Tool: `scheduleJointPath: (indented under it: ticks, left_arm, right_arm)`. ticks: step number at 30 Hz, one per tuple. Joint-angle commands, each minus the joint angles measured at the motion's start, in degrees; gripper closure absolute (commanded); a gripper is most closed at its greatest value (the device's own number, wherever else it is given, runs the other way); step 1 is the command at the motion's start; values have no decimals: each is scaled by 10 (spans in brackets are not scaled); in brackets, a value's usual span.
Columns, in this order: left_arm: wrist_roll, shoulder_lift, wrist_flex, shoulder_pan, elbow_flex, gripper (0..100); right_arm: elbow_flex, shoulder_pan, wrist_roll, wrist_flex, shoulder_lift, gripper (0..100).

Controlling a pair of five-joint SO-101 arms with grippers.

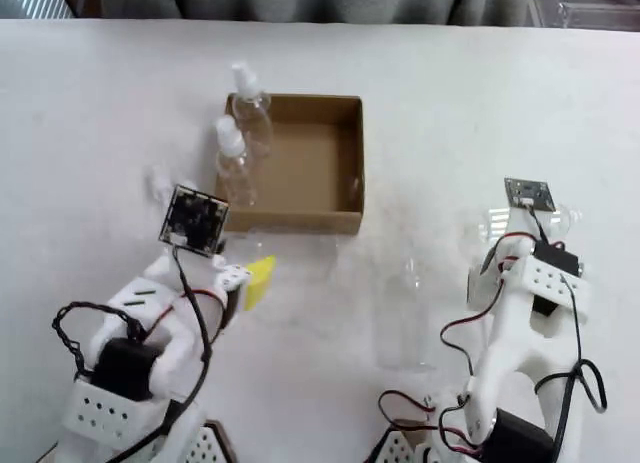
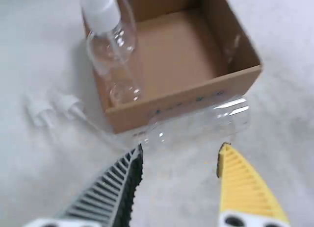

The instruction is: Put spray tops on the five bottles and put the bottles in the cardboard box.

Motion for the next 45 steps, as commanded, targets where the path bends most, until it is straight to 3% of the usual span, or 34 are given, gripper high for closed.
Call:
scheduleJointPath:
  ticks: [1,5,8,22,29,38,45]
  left_arm:
    - [46,-7,4,86,-62,756]
    - [85,-6,-20,182,-58,755]
    - [119,-6,-41,216,-35,755]
    - [135,-7,-106,145,69,755]
    - [135,5,-114,144,78,754]
    - [143,256,-183,145,5,754]
    - [244,376,-178,169,-84,754]
  right_arm:
    - [11,-11,-1,-33,-18,983]
    - [47,-15,-1,-69,-19,983]
    - [53,-17,-1,-75,-15,983]
    - [84,-212,-77,-74,-13,983]
    - [80,-279,-106,-49,-21,983]
    - [97,-247,-106,-42,-95,983]
    - [99,-182,-101,-44,-108,983]
